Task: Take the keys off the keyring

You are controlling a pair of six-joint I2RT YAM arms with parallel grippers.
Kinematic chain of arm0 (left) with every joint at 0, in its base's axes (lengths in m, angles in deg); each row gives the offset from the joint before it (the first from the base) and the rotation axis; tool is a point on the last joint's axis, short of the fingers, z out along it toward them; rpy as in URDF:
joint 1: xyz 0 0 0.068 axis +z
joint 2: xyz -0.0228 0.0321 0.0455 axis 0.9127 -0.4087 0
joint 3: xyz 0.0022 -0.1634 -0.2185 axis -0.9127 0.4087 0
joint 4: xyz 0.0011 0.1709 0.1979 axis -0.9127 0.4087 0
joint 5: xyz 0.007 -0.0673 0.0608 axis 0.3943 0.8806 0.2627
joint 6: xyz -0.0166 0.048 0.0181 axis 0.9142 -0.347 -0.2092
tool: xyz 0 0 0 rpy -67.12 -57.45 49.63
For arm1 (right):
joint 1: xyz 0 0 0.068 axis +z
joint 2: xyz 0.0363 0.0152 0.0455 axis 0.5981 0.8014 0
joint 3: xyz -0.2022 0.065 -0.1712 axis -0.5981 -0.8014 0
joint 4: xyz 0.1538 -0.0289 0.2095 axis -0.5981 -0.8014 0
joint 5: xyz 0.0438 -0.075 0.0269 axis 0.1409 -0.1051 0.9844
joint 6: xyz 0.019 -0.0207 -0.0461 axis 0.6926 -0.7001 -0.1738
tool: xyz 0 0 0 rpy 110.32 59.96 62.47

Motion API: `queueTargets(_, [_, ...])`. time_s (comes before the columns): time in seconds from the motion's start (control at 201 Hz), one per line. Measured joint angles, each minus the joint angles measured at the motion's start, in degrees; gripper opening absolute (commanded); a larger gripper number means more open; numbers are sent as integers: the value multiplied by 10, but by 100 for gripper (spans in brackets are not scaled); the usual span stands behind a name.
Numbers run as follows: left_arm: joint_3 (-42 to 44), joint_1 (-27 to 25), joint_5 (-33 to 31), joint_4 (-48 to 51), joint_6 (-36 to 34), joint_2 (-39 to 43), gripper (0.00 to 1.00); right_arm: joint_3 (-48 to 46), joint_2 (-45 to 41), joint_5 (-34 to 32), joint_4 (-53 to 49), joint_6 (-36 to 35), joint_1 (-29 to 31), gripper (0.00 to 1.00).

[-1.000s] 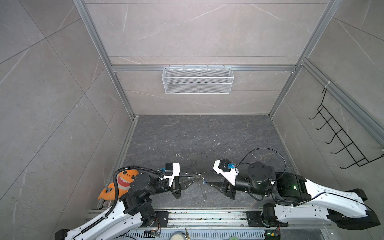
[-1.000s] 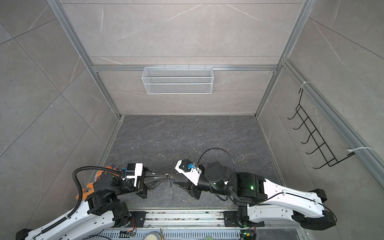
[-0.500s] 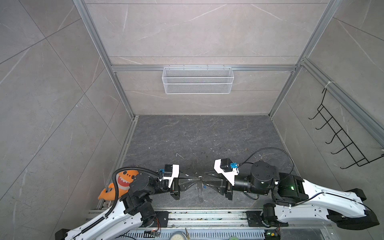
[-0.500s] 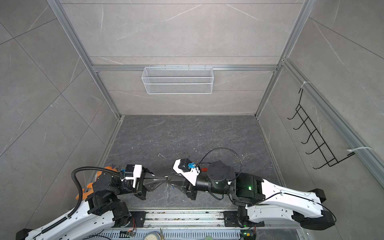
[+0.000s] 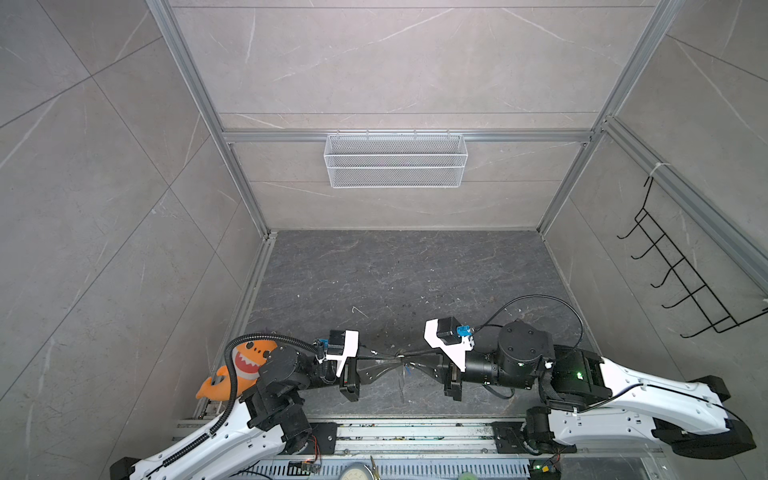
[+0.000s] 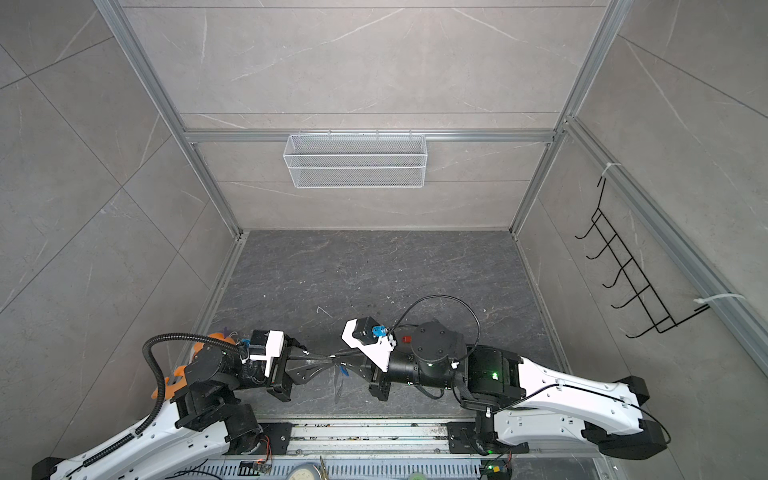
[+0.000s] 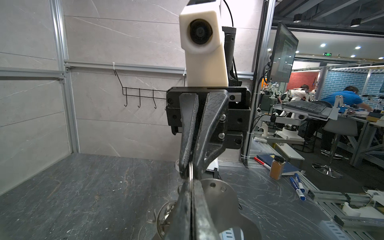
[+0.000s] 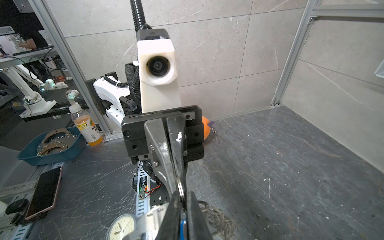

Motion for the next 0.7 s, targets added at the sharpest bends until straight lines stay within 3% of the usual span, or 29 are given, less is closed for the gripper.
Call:
queueTargets(0.164, [0, 0, 1, -1, 12, -1, 0, 1, 0, -1, -1, 0, 0, 0])
queueTargets(0.244, [-3, 0, -4, 12, 16, -1, 27, 9, 2, -5, -21, 2, 0, 0])
queueTargets(0.294, [-8, 0, -9, 27, 23, -1, 34, 22, 5, -9, -47, 3, 0, 0])
queueTargets(0.483, [-41, 0, -24, 107, 26, 1, 27, 128, 45, -15, -187, 2, 0, 0])
queueTargets(0.697, [-78, 0, -14, 148, 26, -30, 27, 249, 110, -10, -337, -13, -3, 0])
